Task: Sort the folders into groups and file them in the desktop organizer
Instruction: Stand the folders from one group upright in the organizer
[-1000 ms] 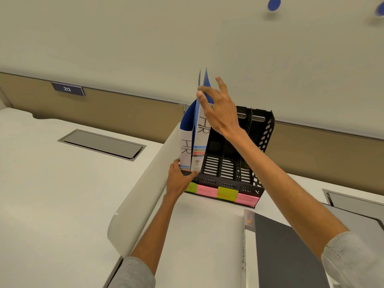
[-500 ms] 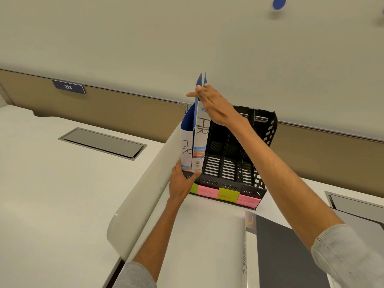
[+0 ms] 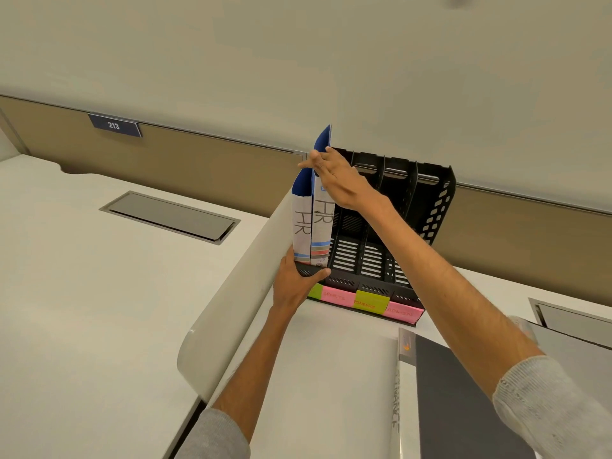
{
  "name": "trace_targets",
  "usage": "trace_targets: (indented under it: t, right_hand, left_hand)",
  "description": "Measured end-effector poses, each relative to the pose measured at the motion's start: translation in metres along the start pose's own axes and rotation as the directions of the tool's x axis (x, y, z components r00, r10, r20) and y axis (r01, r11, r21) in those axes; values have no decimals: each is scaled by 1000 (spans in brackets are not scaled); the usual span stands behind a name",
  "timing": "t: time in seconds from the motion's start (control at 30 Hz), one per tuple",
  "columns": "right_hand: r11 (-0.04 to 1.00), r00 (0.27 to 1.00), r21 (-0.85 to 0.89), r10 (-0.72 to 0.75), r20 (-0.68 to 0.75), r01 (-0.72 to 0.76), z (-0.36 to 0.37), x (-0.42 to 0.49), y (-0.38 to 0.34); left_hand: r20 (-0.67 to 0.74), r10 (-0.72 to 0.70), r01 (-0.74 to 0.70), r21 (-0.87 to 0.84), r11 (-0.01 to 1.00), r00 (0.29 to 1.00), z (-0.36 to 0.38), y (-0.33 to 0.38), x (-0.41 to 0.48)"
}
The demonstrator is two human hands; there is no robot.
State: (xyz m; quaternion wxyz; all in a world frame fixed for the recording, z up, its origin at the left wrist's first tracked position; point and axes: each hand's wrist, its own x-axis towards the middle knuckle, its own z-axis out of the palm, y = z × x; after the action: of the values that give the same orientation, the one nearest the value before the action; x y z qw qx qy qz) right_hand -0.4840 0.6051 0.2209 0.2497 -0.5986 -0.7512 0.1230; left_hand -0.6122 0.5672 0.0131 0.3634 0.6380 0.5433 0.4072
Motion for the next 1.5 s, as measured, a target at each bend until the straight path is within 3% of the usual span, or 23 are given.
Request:
trace_targets:
  t: [0.3,0.7,0.9,1.1,1.23,1.5]
  right_hand:
    - [1000,1000,-20,2,29,-2,2,3,6]
    - [993,997,-119,-11,81,20,26,-8,26]
    - [994,996,-91,62,63,-56,30,-12,24]
    - [998,998,-38,47,-37,-48,24,-29,22]
    - [995,990,-12,97,-98,-98,28,-62,35]
    - [957,957,54,286,-49,-283,26,-146,82]
  left_hand:
    - [6,-42,42,15,999,999,3,-8,-2]
    - [84,20,-22,33,999,996,-9,-7,-5]
    - [126,17,-26,75,997,992,-10,-12,-15]
    - [72,82,-92,145,985,994,-10,1,-38]
    - [86,137,-150,160,976,987,-20,14,-50]
    - [168,187,-226,256,940,968,-9,40,-82]
